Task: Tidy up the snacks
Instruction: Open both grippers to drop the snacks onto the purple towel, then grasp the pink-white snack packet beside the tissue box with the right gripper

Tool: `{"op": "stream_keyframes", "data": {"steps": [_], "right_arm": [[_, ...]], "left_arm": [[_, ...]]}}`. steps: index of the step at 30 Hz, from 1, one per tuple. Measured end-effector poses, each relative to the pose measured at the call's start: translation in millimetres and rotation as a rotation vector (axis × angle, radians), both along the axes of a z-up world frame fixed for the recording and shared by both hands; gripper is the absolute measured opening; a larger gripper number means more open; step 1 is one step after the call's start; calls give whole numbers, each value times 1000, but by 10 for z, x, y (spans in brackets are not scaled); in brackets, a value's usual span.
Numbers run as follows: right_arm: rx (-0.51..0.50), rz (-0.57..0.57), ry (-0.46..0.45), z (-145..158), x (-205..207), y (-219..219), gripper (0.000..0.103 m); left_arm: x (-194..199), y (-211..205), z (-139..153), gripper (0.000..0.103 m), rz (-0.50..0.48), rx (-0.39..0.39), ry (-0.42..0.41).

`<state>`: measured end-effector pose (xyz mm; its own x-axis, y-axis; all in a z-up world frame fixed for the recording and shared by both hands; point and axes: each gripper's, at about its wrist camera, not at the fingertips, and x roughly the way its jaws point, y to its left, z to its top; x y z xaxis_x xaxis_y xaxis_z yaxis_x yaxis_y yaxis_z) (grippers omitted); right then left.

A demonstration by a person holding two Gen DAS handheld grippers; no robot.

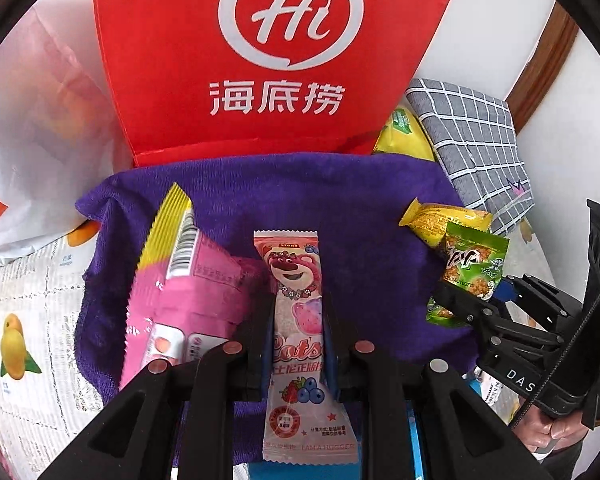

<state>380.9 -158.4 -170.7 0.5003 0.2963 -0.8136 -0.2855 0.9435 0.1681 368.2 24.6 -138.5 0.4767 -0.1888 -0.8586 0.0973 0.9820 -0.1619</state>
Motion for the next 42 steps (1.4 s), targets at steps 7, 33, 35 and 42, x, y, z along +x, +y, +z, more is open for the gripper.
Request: {"op": "stream_keyframes", "data": {"steps": [7, 33, 35, 42], "right_arm": [[-15, -5, -36, 93, -71, -37, 62], [88, -100, 49, 36, -1148, -670, 67], [95, -116, 65, -45, -1173, -661, 67], [195, -176, 122, -251, -1107, -650, 67]], "left_arm": [[-9, 0, 17, 28, 3, -4, 10], [-1116, 229, 367, 54, 80, -11, -60], [-1180, 301, 333, 54, 90, -22, -54], [-1373, 552, 298, 54, 114, -79, -49]]}}
